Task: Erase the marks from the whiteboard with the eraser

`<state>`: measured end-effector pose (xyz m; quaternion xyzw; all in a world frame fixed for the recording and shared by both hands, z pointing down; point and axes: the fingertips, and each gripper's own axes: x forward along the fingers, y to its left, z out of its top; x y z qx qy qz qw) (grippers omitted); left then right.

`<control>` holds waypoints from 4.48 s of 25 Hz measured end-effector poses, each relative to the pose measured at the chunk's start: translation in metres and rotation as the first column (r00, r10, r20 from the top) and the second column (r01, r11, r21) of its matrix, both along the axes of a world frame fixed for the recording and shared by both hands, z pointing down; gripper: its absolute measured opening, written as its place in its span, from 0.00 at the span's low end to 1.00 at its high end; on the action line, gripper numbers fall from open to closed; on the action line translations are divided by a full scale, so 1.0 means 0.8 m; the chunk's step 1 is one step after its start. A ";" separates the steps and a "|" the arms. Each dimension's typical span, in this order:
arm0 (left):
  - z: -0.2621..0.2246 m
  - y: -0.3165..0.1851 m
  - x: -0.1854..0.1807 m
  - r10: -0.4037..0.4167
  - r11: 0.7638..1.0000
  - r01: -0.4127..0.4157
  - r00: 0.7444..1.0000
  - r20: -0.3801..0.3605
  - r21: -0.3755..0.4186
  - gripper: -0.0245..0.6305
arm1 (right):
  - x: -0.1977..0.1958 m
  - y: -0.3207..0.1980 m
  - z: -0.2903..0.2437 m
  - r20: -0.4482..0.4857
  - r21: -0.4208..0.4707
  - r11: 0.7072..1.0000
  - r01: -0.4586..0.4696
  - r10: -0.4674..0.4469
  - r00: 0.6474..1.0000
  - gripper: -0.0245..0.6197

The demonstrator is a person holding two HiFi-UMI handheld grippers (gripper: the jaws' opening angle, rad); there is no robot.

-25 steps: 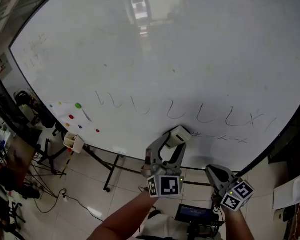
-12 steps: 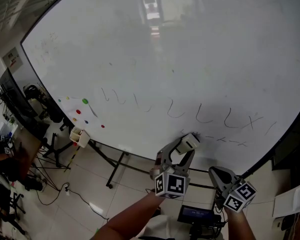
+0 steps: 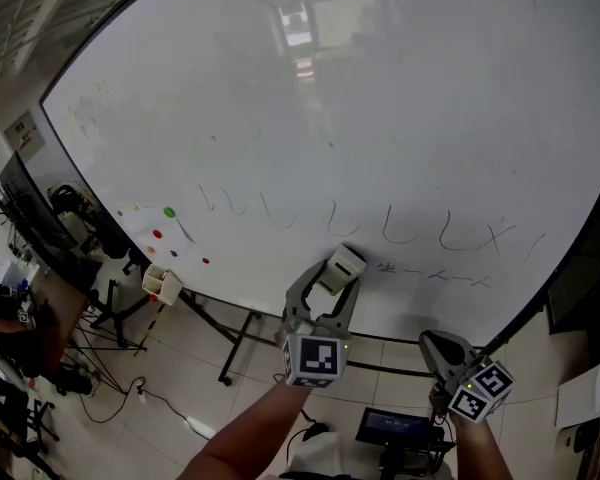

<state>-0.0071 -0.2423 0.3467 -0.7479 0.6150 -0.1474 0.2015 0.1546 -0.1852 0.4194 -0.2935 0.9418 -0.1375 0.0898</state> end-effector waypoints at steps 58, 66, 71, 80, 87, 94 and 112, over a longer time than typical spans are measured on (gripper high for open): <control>0.028 0.000 0.100 0.027 0.999 -0.026 0.999 -0.048 0.026 0.45 | 0.071 0.004 0.040 0.017 -0.081 0.996 -0.041 0.043 0.999 0.06; 0.065 0.001 0.132 0.122 0.989 -0.115 0.990 0.071 -0.098 0.45 | 0.082 0.002 0.042 0.014 -0.084 0.996 -0.004 0.005 1.000 0.06; 0.012 0.008 0.112 0.018 0.999 -0.017 0.999 0.033 -0.036 0.45 | 0.090 0.000 0.028 0.045 -0.074 0.997 0.019 -0.016 0.999 0.06; -0.004 -0.004 0.113 -0.022 0.995 0.025 0.999 -0.027 0.102 0.45 | 0.097 -0.014 -0.014 0.100 0.000 0.999 0.054 -0.054 0.994 0.06; 0.033 -0.001 0.133 0.043 0.998 -0.043 0.999 -0.003 0.044 0.45 | 0.104 -0.013 0.003 0.104 -0.029 0.998 0.055 -0.051 0.993 0.06; -0.012 0.004 0.103 -0.026 0.984 0.039 0.997 -0.076 0.176 0.45 | 0.115 -0.017 0.005 0.100 -0.037 0.998 0.049 -0.045 0.994 0.06; 0.021 0.002 0.147 0.011 0.998 -0.002 0.990 -0.141 0.061 0.45 | 0.163 0.001 0.010 0.093 -0.051 0.999 -0.007 0.012 0.996 0.06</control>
